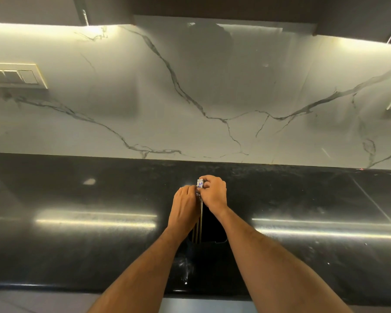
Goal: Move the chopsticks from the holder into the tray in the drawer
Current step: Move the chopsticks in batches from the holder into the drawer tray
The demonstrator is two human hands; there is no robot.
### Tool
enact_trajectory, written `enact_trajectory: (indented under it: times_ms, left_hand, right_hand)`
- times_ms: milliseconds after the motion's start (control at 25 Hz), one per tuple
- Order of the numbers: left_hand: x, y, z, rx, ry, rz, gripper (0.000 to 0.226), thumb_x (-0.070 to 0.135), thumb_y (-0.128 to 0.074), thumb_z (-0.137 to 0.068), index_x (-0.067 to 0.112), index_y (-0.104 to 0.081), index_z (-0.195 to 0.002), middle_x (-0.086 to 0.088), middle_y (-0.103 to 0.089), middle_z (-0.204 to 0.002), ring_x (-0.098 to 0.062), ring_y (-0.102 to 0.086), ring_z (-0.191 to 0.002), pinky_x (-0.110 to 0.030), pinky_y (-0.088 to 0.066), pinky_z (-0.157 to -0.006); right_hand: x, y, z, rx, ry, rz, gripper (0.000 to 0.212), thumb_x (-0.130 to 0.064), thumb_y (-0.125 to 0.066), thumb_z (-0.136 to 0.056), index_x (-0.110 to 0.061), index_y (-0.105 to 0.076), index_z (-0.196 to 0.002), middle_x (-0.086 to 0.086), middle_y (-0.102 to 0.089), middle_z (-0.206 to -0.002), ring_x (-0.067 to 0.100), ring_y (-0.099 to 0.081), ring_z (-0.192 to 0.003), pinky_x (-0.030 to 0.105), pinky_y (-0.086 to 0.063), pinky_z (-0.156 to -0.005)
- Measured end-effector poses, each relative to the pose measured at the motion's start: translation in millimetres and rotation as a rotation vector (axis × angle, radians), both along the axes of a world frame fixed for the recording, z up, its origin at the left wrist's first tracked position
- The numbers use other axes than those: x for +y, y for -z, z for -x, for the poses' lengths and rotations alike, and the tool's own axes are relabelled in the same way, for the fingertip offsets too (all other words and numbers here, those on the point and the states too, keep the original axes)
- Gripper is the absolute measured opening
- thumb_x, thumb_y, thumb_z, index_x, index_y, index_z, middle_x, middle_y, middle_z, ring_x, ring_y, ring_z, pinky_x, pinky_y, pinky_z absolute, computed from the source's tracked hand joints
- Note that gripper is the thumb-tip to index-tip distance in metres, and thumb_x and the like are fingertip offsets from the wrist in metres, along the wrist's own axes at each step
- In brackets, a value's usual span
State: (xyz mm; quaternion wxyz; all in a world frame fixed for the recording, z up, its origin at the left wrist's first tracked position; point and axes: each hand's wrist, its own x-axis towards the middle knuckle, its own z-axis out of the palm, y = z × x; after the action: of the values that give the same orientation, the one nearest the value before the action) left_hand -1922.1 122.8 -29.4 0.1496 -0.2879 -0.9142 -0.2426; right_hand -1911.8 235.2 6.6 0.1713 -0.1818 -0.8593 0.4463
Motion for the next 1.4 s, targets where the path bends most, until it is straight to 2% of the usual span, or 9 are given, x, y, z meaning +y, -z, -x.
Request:
enact_trajectory:
  times_ms: [200,400,520,640,720,800,1120,1240,1400]
  left_hand:
    - [0,-13,-9,-0.020,0.041,-0.206,0.033,0.012,-0.060,-0.097,0.006,-0.057,-0.129,-0.010,-0.065,-0.120,-0.021,-0.063,-0.106,-0.035,-0.053,-0.095]
    - [4,-42,-28,-0.202,0.011,-0.356,0.033,0.034,-0.045,-0.104,0.017,-0.055,-0.130,0.004,-0.059,-0.126,-0.010,-0.053,-0.115,-0.027,-0.048,-0.095]
    - [10,-63,-40,-0.187,0.048,-0.366,0.011,0.028,-0.051,-0.103,0.022,-0.060,-0.104,0.008,-0.060,-0.104,-0.008,-0.053,-0.093,-0.022,-0.045,-0.076]
    - [15,-80,-56,-0.249,0.066,-0.336,0.015,0.027,-0.051,-0.104,0.023,-0.051,-0.089,0.005,-0.056,-0.084,-0.011,-0.051,-0.069,-0.021,-0.038,-0.058]
    - [16,-87,-63,-0.357,0.094,-0.335,0.015,0.027,-0.047,-0.106,0.019,-0.053,-0.094,0.001,-0.062,-0.082,-0.011,-0.055,-0.065,-0.031,-0.048,-0.057]
    - [17,-90,-70,-0.468,0.163,-0.329,0.016,0.023,-0.044,-0.105,0.016,-0.056,-0.098,-0.003,-0.067,-0.083,-0.015,-0.060,-0.068,-0.037,-0.055,-0.069]
    - [16,-97,-110,-1.040,0.099,-0.668,0.027,0.024,-0.042,-0.099,0.009,-0.064,-0.092,0.001,-0.056,-0.066,-0.013,-0.049,-0.062,-0.033,-0.041,-0.070]
    - [13,-97,-119,-1.009,0.090,-0.665,0.025,0.020,-0.044,-0.102,0.009,-0.064,-0.092,0.002,-0.057,-0.065,-0.013,-0.051,-0.061,-0.024,-0.045,-0.063]
    - [8,-97,-133,-1.200,0.045,-0.747,0.031,0.023,-0.042,-0.103,0.002,-0.065,-0.101,-0.003,-0.056,-0.068,-0.013,-0.048,-0.059,-0.029,-0.042,-0.066]
  right_hand:
    - [-3,-23,-11,0.153,0.040,0.084,0.046,0.001,-0.078,-0.084,-0.009,-0.068,-0.128,0.008,-0.075,-0.113,0.015,-0.073,-0.100,0.034,-0.060,-0.090]
    - [4,-62,-37,0.349,0.076,0.163,0.040,0.003,-0.075,-0.085,-0.010,-0.070,-0.123,0.004,-0.076,-0.108,0.004,-0.074,-0.090,0.028,-0.061,-0.085]
    - [9,-90,-55,0.480,0.107,0.233,0.038,0.005,-0.075,-0.085,-0.007,-0.070,-0.121,0.006,-0.077,-0.104,0.008,-0.075,-0.088,0.027,-0.061,-0.084]
    - [11,-110,-75,0.565,0.115,0.299,0.037,0.007,-0.073,-0.085,-0.007,-0.070,-0.119,0.008,-0.077,-0.099,0.011,-0.077,-0.084,0.027,-0.062,-0.081]
    - [14,-114,-88,0.580,0.130,0.342,0.036,0.007,-0.074,-0.085,-0.008,-0.071,-0.117,0.007,-0.078,-0.097,0.013,-0.077,-0.084,0.030,-0.062,-0.082]
    - [19,-112,-101,0.568,0.140,0.334,0.034,0.006,-0.074,-0.085,-0.009,-0.072,-0.115,0.006,-0.078,-0.096,0.014,-0.077,-0.085,0.034,-0.062,-0.083]
    - [21,-98,-146,0.487,0.135,0.224,0.042,0.001,-0.076,-0.085,-0.009,-0.067,-0.125,-0.005,-0.075,-0.093,0.001,-0.074,-0.083,0.027,-0.062,-0.082]
    - [27,-99,-160,0.478,0.118,0.241,0.050,0.004,-0.074,-0.086,-0.011,-0.062,-0.132,0.004,-0.077,-0.097,0.005,-0.075,-0.083,0.019,-0.060,-0.080]
    - [23,-101,-176,0.465,0.116,0.222,0.038,0.005,-0.074,-0.086,-0.006,-0.070,-0.121,0.007,-0.076,-0.104,0.009,-0.076,-0.086,0.028,-0.061,-0.084]
